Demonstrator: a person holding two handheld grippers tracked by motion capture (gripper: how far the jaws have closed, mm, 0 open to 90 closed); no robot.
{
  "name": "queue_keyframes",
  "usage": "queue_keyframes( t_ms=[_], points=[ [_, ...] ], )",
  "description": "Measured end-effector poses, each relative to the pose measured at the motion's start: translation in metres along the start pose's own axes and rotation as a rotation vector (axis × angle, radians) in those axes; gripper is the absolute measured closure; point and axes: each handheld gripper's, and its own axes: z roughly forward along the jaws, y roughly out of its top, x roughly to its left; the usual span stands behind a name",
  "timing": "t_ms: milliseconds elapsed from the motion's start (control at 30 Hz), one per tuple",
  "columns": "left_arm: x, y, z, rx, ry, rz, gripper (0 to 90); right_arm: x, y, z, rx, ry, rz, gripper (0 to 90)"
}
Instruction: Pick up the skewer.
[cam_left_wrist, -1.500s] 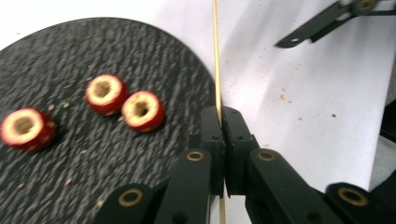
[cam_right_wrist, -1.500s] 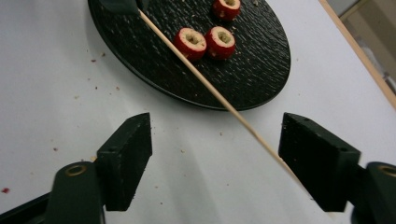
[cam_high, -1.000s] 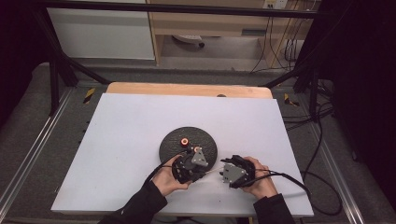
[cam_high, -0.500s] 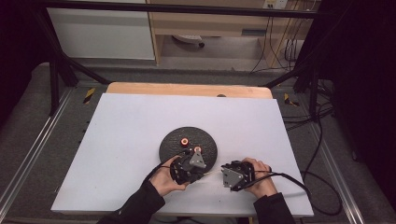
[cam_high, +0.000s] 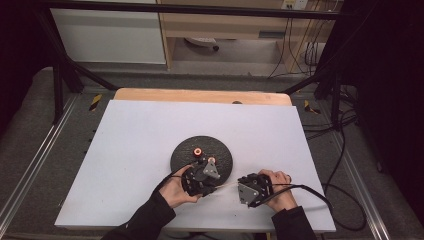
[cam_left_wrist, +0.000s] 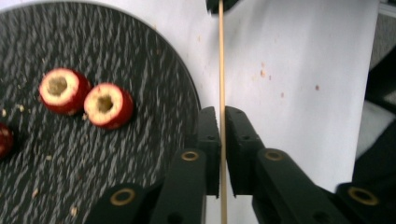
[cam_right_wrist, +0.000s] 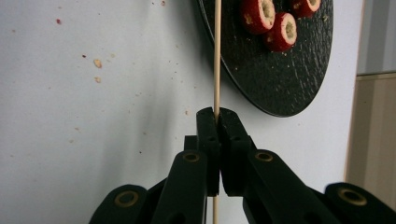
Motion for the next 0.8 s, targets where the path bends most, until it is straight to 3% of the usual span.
queue_keyframes(
  t_ms=[167, 400, 800],
  points=[
    [0.003, 0.000, -0.003, 0.059, -0.002, -0.009, 80.9, -0.002, 0.003, 0.000, 0.024, -0.002, -0.032, 88.7],
    [0.003, 0.001, -0.001, 0.129, -0.004, -0.021, 86.0, -0.003, 0.007, 0.000, 0.054, -0.005, -0.066, 88.6],
    [-0.003, 0.005, 0.009, 0.181, 0.015, 0.004, 87.6, -0.002, 0.009, -0.002, 0.076, -0.010, -0.096, 88.5]
  ],
)
